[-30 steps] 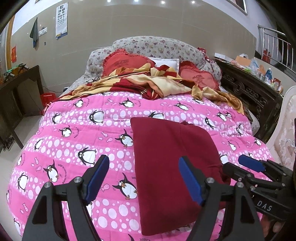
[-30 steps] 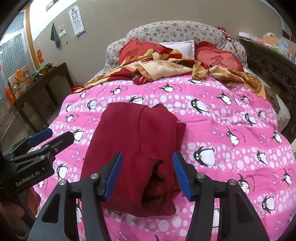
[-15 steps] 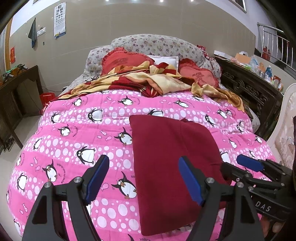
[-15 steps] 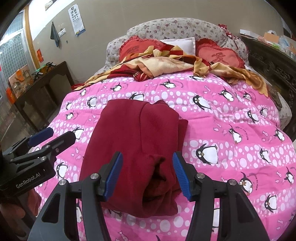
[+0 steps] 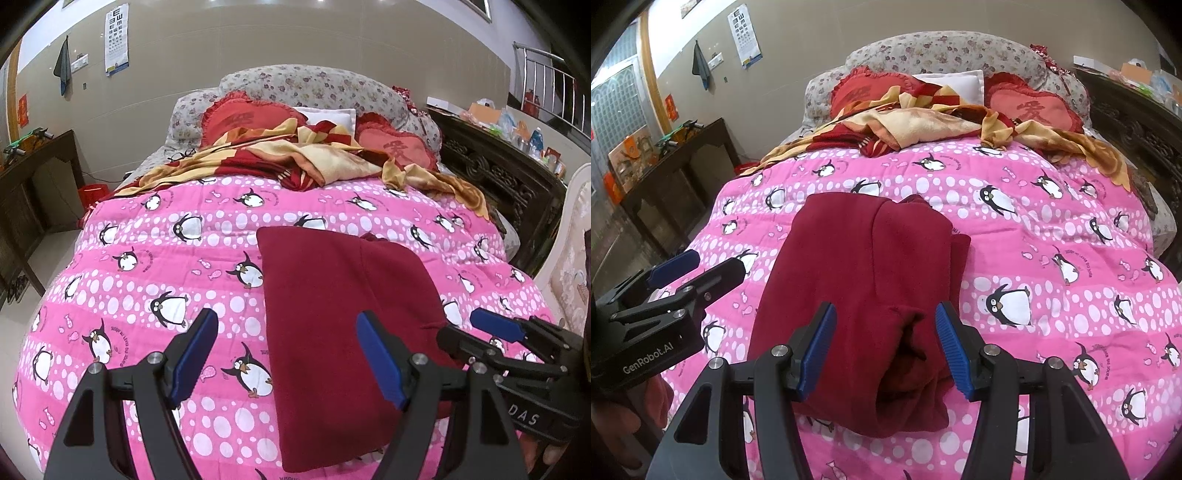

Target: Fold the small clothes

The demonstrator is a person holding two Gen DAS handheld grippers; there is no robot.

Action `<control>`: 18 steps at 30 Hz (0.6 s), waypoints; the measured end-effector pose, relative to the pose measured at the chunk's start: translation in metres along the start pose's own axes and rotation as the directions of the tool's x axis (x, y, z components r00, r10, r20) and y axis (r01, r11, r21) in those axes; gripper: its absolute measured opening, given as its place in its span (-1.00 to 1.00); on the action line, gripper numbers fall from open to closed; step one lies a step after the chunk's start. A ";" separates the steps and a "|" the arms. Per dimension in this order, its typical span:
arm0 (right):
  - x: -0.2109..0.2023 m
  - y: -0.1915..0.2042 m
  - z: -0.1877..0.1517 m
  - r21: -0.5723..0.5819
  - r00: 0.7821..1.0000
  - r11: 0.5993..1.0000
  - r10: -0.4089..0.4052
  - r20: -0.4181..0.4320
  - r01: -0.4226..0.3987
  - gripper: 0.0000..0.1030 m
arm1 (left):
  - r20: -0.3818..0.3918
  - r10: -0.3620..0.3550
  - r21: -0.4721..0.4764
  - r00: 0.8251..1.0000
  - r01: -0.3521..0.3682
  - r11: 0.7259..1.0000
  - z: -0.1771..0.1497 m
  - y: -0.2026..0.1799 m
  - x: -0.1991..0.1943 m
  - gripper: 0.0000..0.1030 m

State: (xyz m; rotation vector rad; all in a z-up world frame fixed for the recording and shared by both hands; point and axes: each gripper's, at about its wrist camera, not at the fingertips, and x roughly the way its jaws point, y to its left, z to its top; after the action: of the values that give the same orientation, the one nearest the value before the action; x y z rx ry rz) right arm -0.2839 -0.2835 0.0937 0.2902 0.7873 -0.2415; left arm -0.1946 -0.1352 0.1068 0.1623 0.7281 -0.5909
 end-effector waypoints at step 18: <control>0.014 -0.002 -0.001 0.006 1.000 1.000 0.011 -0.026 -0.010 0.39 | -0.006 -0.001 0.015 1.000 0.001 1.000 -0.004 -0.003 0.010 0.57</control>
State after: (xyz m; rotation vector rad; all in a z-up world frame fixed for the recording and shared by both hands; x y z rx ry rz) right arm -0.2759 -0.2862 0.0826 0.3037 0.8106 -0.2307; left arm -0.1927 -0.1410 0.0978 0.1778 0.7301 -0.5969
